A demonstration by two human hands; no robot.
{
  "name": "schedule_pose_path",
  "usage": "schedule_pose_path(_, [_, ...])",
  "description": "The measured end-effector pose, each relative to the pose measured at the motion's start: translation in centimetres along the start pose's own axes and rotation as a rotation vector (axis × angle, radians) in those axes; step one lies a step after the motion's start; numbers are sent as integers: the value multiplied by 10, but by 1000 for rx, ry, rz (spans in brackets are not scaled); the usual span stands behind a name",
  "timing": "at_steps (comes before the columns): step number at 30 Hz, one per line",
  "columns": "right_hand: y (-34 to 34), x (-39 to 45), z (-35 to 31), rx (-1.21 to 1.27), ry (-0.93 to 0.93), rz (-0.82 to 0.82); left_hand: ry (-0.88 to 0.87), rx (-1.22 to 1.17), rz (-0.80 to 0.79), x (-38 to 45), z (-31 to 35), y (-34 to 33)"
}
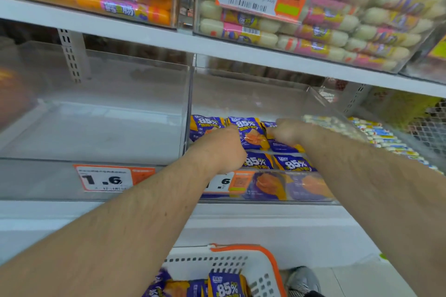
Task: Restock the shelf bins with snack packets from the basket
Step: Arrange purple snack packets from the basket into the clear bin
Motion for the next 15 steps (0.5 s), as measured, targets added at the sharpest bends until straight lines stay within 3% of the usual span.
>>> schedule_pose_path(3, [22, -35, -9, 172, 8, 184, -44, 188, 133, -14, 11, 10])
schedule_pose_path(6, [40, -97, -26, 424, 74, 540, -149, 474, 382, -39, 33, 22])
schedule_pose_path(10, [32, -190, -51, 639, 349, 976, -262, 364, 552, -88, 48, 21])
schedule_pose_path(13, [2, -235, -59, 826, 399, 1059, -277, 188, 535, -127, 35, 7])
schedule_pose_path(15, [-28, -249, -66, 871, 386, 1012, -242, 154, 487, -150, 14, -11])
Point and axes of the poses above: each hand's wrist, its own x-axis towards the middle knuckle, its own y-axis out of the back of the hand, z = x × y, the point moved 5 cm from there along x, towards the middle knuckle, and after that the axes turned 2 degrees about -x, right-handed, at the moved point
